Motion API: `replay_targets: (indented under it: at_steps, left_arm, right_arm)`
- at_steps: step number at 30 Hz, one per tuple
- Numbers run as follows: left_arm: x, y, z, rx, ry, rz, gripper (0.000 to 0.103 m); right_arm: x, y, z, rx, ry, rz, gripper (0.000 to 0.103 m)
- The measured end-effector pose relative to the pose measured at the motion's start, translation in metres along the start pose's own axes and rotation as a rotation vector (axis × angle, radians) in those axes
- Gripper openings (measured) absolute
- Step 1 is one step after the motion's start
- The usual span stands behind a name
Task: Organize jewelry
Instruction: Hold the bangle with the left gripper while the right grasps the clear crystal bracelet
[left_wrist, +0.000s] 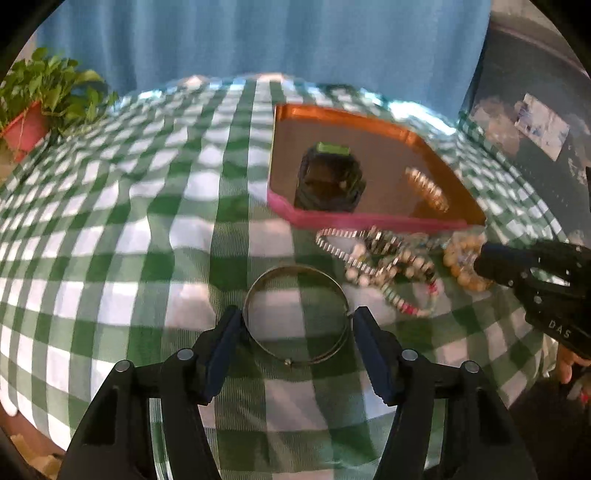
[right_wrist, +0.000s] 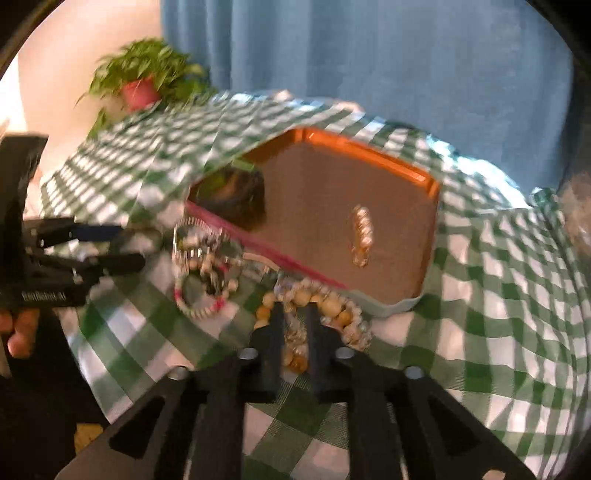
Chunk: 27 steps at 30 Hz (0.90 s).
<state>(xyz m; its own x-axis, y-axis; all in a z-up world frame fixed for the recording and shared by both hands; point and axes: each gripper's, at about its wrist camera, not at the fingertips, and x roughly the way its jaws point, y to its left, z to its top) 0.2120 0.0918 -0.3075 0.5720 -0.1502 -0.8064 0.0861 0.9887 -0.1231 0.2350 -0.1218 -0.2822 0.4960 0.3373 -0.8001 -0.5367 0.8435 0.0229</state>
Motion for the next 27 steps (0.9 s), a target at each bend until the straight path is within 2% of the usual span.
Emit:
replay_targets:
  at_steps: [5,6,7,9,12,16,18,21,23,25,27]
  left_arm:
    - [0.005,-0.003,-0.001,0.036,-0.001,0.025,0.065]
    - [0.006,-0.004,0.000,0.041,-0.001,0.024,0.065]
    - [0.007,-0.005,0.000,0.053,0.001,0.029,0.064]
    - [0.008,-0.008,0.000,0.081,0.000,0.041,0.063]
    - [0.007,-0.003,0.003,0.039,-0.011,0.019,0.062]
    - [-0.001,0.010,0.010,-0.056,-0.047,-0.043,0.062]
    - [0.000,0.016,0.011,-0.088,-0.038,-0.078,0.062]
    - [0.001,0.018,0.010,-0.106,-0.019,-0.088,0.062]
    - [-0.003,0.017,0.010,-0.107,-0.033,-0.090,0.062]
    - [-0.012,0.016,0.008,-0.094,-0.062,-0.087,0.062]
    - [-0.015,0.012,0.004,-0.065,-0.067,-0.071,0.062]
  right_arm:
    - [0.018,-0.001,-0.001,-0.024,0.051,-0.009,0.021]
    - [0.020,0.000,0.000,-0.027,0.047,-0.001,0.018]
    - [0.023,0.002,0.002,-0.049,0.064,0.010,0.006]
    - [0.025,0.006,0.004,-0.073,0.064,0.003,0.006]
    - [0.018,0.002,0.006,-0.041,0.033,0.011,0.006]
    - [-0.008,-0.009,0.017,0.051,-0.024,0.050,0.006]
    - [-0.021,-0.014,0.023,0.084,-0.053,0.065,0.006]
    - [-0.050,-0.021,0.035,0.130,-0.111,0.083,0.006]
    - [-0.076,-0.020,0.043,0.114,-0.152,0.064,0.006]
    - [-0.107,-0.011,0.049,0.058,-0.201,-0.003,0.006]
    - [-0.120,-0.006,0.046,0.047,-0.197,-0.014,0.006]
